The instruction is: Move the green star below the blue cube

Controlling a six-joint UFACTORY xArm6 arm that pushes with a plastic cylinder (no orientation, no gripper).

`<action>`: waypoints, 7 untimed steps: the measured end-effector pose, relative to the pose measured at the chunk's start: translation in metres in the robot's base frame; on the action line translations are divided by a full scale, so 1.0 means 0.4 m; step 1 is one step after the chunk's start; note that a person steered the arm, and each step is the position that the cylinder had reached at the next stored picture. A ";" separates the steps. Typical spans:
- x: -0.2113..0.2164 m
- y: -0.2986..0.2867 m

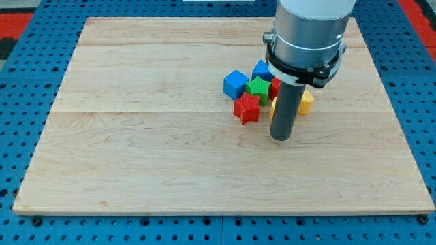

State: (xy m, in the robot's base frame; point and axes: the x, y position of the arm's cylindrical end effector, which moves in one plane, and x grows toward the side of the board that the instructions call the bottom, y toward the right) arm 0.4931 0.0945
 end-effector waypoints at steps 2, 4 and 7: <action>0.281 -0.030; 0.176 0.331; -0.095 0.294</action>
State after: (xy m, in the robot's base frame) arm 0.4552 0.2121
